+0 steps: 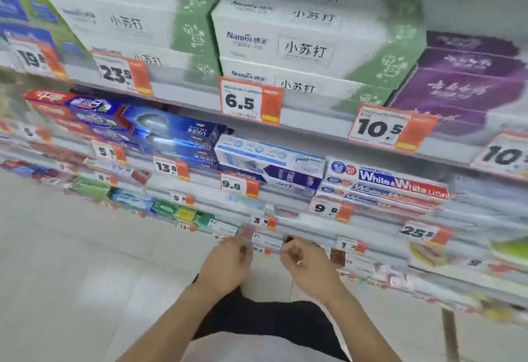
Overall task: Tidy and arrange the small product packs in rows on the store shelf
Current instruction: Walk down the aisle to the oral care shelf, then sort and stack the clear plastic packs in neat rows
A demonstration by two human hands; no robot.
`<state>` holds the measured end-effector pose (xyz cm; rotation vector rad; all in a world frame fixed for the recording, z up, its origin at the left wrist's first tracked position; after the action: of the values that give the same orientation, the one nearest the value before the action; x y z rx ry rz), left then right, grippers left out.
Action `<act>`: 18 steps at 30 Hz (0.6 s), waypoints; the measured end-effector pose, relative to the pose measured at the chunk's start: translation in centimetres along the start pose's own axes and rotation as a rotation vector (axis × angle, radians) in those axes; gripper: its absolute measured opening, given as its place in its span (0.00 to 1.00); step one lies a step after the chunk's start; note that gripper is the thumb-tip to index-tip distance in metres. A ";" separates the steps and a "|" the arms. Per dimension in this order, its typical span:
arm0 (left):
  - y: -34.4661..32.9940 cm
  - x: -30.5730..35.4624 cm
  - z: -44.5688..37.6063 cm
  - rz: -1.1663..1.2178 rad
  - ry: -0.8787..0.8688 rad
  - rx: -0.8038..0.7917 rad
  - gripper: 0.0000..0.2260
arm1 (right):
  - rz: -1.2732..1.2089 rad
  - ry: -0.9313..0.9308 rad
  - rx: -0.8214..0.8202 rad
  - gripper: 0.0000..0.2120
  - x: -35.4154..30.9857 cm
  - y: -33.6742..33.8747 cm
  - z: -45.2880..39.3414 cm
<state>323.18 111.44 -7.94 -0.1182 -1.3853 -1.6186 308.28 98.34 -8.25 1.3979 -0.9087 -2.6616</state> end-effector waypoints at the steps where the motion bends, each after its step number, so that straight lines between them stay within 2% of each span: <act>1: -1.0 -0.7 -0.2 -0.004 -0.018 -0.003 0.05 | -0.026 -0.006 0.025 0.04 0.9 -0.6 -0.2; 3: -3.1 -2.3 -0.8 0.004 -0.054 -0.019 0.05 | -0.076 -0.008 0.050 0.08 2.8 -2.2 -1.0; 6: -5.6 -5.5 -3.0 -0.006 -0.072 0.034 0.06 | -0.131 -0.021 0.080 0.08 5.7 -4.3 -3.5; 9: -7.9 -8.7 -6.8 0.057 -0.130 0.155 0.04 | -0.169 0.002 0.166 0.05 8.8 -6.7 -7.5; 12: -10.1 -11.4 -12.3 0.026 -0.290 0.310 0.04 | -0.135 0.082 0.244 0.05 11.5 -9.6 -12.4; 15: -12.9 -14.3 -17.6 -0.042 -0.437 0.437 0.11 | -0.099 0.164 0.292 0.05 13.8 -12.0 -16.7; 18: -14.8 -16.8 -21.5 -0.126 -0.533 0.541 0.13 | -0.069 0.206 0.422 0.05 15.7 -12.9 -18.6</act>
<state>332.24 102.36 -36.23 -0.1494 -2.2369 -1.2992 316.10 95.89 -34.53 1.7678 -1.4805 -2.3976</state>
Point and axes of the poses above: each hand's wrist, its own z-axis away from the middle knuckle, its own y-axis out of the back of the hand, x = y × z, the point moved 4 cm from there along -z, towards the middle knuckle, and after that the axes turned 5 degrees about -x, right-handed, at the moved point
